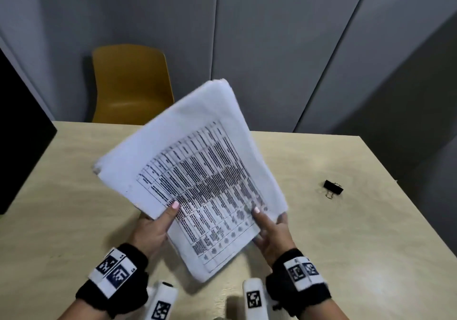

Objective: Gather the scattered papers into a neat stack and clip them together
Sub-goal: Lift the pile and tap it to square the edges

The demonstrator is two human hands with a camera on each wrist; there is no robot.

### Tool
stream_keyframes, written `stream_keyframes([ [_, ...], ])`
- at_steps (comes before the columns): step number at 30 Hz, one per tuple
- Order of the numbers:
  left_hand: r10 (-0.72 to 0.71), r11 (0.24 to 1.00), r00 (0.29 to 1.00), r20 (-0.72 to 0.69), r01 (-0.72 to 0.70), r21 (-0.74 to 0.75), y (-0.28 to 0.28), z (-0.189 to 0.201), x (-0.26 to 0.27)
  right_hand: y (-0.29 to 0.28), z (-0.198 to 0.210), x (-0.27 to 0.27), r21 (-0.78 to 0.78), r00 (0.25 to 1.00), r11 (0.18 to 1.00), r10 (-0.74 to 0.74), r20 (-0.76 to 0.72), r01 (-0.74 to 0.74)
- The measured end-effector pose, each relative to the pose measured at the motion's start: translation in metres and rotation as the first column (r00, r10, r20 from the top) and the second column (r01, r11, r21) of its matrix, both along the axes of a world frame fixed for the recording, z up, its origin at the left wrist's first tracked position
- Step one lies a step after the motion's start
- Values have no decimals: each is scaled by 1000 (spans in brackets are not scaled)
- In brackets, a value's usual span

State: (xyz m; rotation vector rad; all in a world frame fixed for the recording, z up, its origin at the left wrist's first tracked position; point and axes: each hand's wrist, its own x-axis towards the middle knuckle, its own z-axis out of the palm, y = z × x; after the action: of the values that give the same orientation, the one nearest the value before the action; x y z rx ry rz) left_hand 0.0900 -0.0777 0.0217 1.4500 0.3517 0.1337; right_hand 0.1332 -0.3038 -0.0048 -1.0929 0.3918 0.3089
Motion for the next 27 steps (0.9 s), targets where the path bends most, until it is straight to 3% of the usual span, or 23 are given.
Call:
stream_keyframes([
  [2,-28,988,999,-34,23,-149,-7,-7,-2,4,2,0,339,991,931,133,35,-137],
  [4,-71,956,997,-36,58,-289,-9,-13,-1,8,7,3,382,979,903,164,119,-198],
  [6,-108,908,994,-10,94,-407,0,-8,2,3,13,9,282,977,947,106,183,-155],
  [8,-86,795,994,74,113,-596,29,-4,7,-12,22,14,117,959,985,87,269,-123],
  [11,-199,678,937,286,342,-650,67,14,3,-38,31,17,-125,926,987,139,350,-101],
  [13,-280,833,943,182,332,-443,77,15,2,-42,33,17,-180,905,974,199,375,-139],
  [14,-253,918,957,139,283,-279,73,18,1,-39,34,15,-224,890,962,234,392,-154],
  [16,-225,971,970,88,231,-67,58,20,1,-29,30,11,-344,864,927,292,410,-150],
  [18,-141,989,985,96,135,63,48,14,6,-19,29,10,-404,860,909,287,423,-105],
  [20,-63,994,989,135,49,101,43,12,10,-15,30,11,-415,854,908,263,449,-62],
  [23,-42,970,988,147,5,243,45,12,15,-17,30,15,-436,844,900,232,484,3],
  [27,-26,975,989,145,-7,224,51,-3,12,-21,21,17,-449,865,893,198,461,35],
])
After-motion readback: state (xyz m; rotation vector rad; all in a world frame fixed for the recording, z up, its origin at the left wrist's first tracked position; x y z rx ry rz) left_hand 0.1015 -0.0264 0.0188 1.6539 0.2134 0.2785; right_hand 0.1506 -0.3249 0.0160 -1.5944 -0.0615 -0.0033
